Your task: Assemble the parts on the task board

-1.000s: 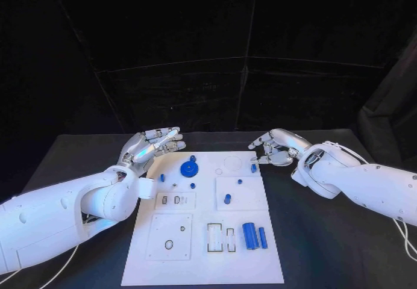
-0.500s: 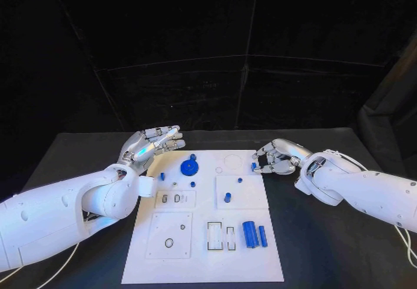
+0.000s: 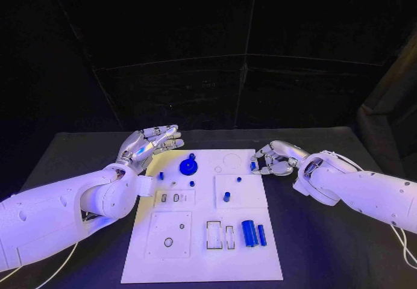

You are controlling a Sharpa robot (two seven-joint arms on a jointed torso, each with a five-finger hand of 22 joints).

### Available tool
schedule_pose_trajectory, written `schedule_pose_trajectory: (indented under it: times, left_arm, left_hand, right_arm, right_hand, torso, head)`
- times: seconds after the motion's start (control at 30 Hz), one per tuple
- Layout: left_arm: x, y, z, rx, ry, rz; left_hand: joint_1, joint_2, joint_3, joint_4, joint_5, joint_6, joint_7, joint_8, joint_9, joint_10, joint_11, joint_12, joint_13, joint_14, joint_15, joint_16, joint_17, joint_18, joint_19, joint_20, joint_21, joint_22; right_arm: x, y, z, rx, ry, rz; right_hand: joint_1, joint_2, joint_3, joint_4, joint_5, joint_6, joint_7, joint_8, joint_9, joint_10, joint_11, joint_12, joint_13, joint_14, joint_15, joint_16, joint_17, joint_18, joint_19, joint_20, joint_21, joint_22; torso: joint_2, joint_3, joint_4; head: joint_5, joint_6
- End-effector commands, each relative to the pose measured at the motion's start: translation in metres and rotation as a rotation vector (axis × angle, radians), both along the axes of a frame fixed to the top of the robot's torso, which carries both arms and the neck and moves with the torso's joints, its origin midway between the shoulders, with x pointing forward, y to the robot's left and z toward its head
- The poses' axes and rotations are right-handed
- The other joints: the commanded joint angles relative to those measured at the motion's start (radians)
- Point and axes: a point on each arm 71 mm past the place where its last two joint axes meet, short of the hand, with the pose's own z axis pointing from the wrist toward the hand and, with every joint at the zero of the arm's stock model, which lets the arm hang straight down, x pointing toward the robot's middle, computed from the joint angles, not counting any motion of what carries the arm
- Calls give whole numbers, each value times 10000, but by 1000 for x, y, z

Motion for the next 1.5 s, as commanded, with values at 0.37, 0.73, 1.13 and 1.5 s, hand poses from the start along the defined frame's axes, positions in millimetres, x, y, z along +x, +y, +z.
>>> schedule_pose_trajectory:
  times: [0.37,0.73,1.13,1.5]
  left_arm:
    - [0,-2,1,-42,-113,-119]
    - [1,-1,1,-34,-97,-116]
    - [0,1,1,-12,-86,-78]
    - [0,3,2,9,-83,-35]
  left_hand:
    - [8,85,22,-29,-34,-58,570,-65,-6,-80,11,-67,-9,-26,20,-54,-9,-24,-2,14,-32,-6]
    - [8,85,22,-29,-34,-58,570,-65,-6,-80,11,-67,-9,-26,20,-54,-9,-24,-2,14,-32,-6]
    - [5,89,41,-61,-35,-60,565,-66,-5,-81,10,-72,-8,-24,20,-64,-7,-25,0,14,-49,-5]
    - [1,90,44,-67,-36,-50,565,-65,-4,-81,9,-73,-8,-24,20,-66,-7,-25,1,14,-53,-4]
  right_arm:
    - [2,5,-3,-75,193,108]
    - [4,6,-3,-98,31,-135]
    - [0,8,5,161,-688,-547]
    - [-20,52,22,634,-581,-351]
  right_hand:
    - [66,355,210,-131,-224,441,-76,219,46,108,-100,188,141,418,-55,24,127,-81,-15,-58,-16,97]
    - [73,574,426,-199,-336,762,-142,326,58,217,-161,326,264,450,-103,88,248,-103,58,-100,40,220]
    - [271,967,1185,-493,-747,1342,-334,500,82,332,-324,475,423,474,-239,138,358,-117,108,-228,82,297]
    - [-73,916,1436,-488,-1126,1387,-342,440,44,325,-327,372,361,462,-250,90,308,-114,100,-250,74,270]
  torso:
    - [6,-2,0]
    - [-1,-6,1]
    - [-29,-16,-1]
    - [-117,-95,4]
  head:
    - [-12,-44]
    - [-18,-73]
    - [22,-69]
    - [163,-75]
